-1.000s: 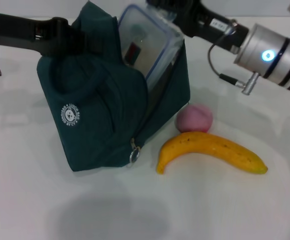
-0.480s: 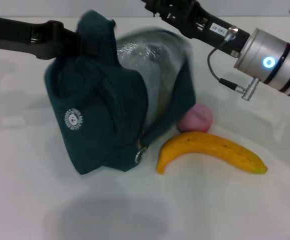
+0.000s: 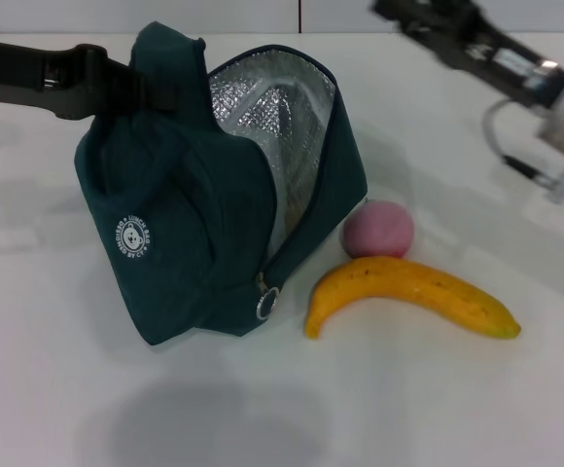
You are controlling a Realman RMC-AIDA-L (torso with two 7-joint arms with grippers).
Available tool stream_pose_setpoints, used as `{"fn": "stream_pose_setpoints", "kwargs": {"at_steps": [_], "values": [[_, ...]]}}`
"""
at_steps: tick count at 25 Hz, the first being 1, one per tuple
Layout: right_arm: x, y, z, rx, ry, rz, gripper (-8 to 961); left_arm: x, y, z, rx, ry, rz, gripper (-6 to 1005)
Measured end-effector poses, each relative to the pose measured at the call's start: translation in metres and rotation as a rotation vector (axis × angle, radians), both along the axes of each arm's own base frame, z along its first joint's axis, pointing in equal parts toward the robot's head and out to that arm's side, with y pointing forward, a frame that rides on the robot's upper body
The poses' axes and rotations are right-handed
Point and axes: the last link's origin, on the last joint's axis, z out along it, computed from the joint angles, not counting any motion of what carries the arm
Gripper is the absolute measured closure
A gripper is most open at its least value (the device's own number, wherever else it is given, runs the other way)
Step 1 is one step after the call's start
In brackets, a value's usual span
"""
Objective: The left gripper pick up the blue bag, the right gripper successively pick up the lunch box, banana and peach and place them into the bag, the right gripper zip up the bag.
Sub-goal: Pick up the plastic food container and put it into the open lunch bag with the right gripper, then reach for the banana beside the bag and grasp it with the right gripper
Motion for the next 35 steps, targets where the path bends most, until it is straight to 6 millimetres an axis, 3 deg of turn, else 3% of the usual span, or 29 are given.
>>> {"fn": "stream_pose_setpoints", "kwargs": {"at_steps": [7, 11, 19, 26, 31, 35], "values": [[0.041, -0.007, 0.038, 0.152, -0.170, 0.036, 106, -0.002, -0.001, 0.001, 0.002, -0.002, 0.004, 951], [0.045, 0.003, 0.053, 0.152, -0.377, 0.066, 97, -0.002, -0.001, 0.001, 0.001, -0.002, 0.005, 951], [0.013, 0.017, 0.080, 0.017, -0.847, 0.163, 97, -0.002, -0.001, 0.000, -0.001, -0.004, 0.005, 951], [-0.024, 0.014, 0.112, -0.138, -1.180, 0.248, 104, -0.002, -0.001, 0.000, -0.001, -0.004, 0.002, 951], [-0.042, 0.004, 0.119, -0.229, -1.368, 0.358, 109, -0.002, -0.001, -0.001, -0.003, -0.006, 0.002, 951], [-0.046, 0.001, 0.111, -0.298, -1.422, 0.416, 113, -0.001, -0.002, -0.003, -0.006, -0.009, 0.004, 950]]}}
